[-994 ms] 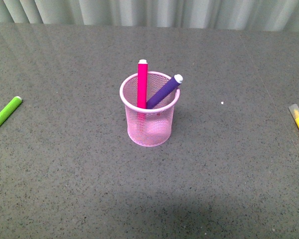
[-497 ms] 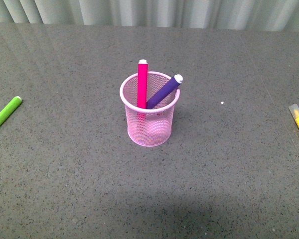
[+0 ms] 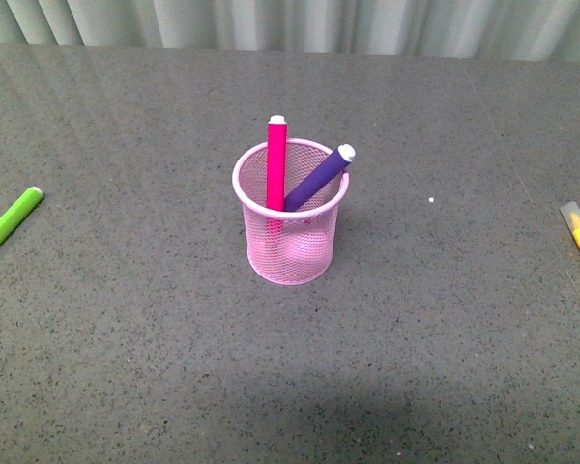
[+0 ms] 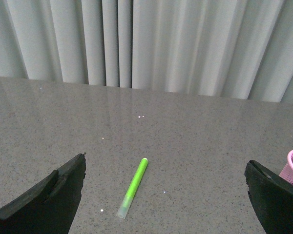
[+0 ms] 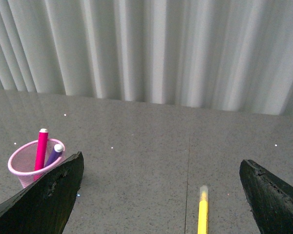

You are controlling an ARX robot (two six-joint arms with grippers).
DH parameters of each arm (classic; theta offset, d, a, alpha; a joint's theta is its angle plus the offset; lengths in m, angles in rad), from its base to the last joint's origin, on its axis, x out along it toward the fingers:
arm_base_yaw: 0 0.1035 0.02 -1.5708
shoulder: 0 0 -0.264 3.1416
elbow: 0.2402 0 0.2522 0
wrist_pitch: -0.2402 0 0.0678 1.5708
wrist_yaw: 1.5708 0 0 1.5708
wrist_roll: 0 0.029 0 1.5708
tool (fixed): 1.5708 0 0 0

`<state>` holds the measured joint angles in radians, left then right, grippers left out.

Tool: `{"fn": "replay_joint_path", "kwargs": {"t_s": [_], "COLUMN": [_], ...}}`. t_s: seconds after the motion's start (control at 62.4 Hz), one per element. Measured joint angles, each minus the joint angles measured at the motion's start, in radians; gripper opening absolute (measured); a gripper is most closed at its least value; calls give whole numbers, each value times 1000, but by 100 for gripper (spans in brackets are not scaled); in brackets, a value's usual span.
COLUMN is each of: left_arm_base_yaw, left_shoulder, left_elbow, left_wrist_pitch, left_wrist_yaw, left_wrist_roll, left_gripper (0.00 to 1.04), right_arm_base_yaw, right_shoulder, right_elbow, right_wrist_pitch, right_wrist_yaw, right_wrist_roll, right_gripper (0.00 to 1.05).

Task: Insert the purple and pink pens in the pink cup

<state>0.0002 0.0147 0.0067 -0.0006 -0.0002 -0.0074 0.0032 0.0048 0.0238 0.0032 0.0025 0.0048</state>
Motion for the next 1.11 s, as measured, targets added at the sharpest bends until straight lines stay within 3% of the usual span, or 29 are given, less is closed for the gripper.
{"fn": "replay_joint_path", "kwargs": {"t_s": [1.107], "left_arm_base_yaw": [0], "left_shoulder": [0], "left_elbow": [0], "left_wrist_pitch": [0], "left_wrist_yaw": [0], "left_wrist_roll": [0], "left_gripper": [97], "right_arm_base_yaw": [0], "right_shoulder": [0], "right_elbow": [0], "right_wrist_pitch": [0], "right_wrist_yaw": [0], "right_wrist_roll": [0], "right_gripper": [97]}}
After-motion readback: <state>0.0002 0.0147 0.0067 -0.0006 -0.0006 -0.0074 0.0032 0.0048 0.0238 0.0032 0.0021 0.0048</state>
